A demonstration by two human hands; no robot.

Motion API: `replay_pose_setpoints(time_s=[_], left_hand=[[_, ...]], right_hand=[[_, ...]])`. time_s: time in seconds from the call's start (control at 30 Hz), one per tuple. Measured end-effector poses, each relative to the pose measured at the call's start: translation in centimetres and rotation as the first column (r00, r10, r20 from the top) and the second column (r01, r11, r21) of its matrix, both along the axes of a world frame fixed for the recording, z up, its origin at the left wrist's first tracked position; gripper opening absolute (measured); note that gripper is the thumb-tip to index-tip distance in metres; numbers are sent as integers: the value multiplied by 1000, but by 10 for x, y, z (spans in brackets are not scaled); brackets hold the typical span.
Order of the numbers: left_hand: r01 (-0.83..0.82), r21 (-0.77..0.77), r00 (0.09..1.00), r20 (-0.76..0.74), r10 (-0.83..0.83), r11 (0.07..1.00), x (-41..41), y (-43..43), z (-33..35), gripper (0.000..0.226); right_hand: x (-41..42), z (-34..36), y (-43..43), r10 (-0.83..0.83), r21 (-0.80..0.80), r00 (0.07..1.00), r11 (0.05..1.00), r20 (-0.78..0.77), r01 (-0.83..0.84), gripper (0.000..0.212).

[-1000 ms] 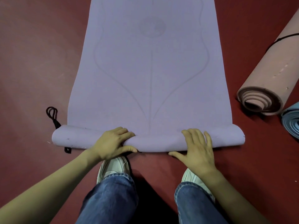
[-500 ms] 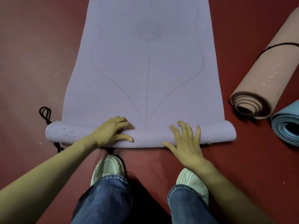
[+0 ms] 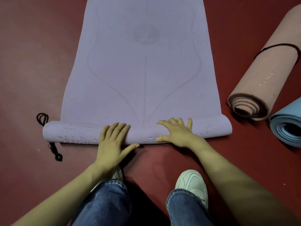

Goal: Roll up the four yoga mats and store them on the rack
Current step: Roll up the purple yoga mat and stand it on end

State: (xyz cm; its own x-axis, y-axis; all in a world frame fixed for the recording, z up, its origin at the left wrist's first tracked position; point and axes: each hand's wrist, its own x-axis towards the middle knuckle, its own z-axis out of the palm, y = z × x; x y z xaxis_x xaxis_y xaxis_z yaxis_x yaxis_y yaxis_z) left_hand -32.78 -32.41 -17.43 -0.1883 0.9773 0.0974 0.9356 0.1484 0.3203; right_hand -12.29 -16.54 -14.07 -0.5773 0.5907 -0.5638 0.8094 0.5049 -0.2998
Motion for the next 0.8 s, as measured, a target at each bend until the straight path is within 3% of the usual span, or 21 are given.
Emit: replay_pose_setpoints(time_s=[0.1, 0.23, 0.3, 0.37, 0.43, 0.5, 0.57, 0.63, 0.7, 0.8], left_hand=[[19, -48, 1000, 9, -18, 999, -9, 14, 1, 78], [64, -179, 996, 74, -52, 982, -25, 43, 11, 97], [74, -318, 991, 132, -34, 945, -34, 60, 17, 110], [95, -414, 990, 132, -43, 905, -40, 73, 20, 110], [104, -443, 992, 111, -60, 891, -41, 77, 21, 108], [86, -405, 995, 74, -61, 910, -40, 73, 21, 108], [45, -264, 998, 56, -32, 963, -32, 65, 17, 100], [-33, -62, 999, 37, 36, 998, -17, 54, 11, 74], [-119, 45, 993, 34, 117, 992, 0, 42, 4, 54], [-130, -19, 991, 38, 131, 991, 6, 35, -4, 71]], right_hand=[[3, -3, -2, 7, 91, 1000, 996, -9, -6, 69], [11, -18, -20, 40, 426, 980, 903, -195, 48, 70], [16, -24, -25, 64, 475, 973, 879, -222, 51, 69], [20, -30, -26, 112, 502, 974, 865, -195, 1, 84], [16, -27, -20, 104, 474, 971, 881, -216, 11, 90], [12, -20, -12, 77, 410, 974, 912, -215, 18, 81], [8, -16, -5, 61, 324, 980, 946, -190, 4, 73], [5, -12, 5, 54, 254, 985, 967, -162, -12, 71], [1, -7, 16, 35, 163, 991, 987, -131, -14, 70], [-6, -2, 29, 20, 66, 994, 998, -104, -13, 72]])
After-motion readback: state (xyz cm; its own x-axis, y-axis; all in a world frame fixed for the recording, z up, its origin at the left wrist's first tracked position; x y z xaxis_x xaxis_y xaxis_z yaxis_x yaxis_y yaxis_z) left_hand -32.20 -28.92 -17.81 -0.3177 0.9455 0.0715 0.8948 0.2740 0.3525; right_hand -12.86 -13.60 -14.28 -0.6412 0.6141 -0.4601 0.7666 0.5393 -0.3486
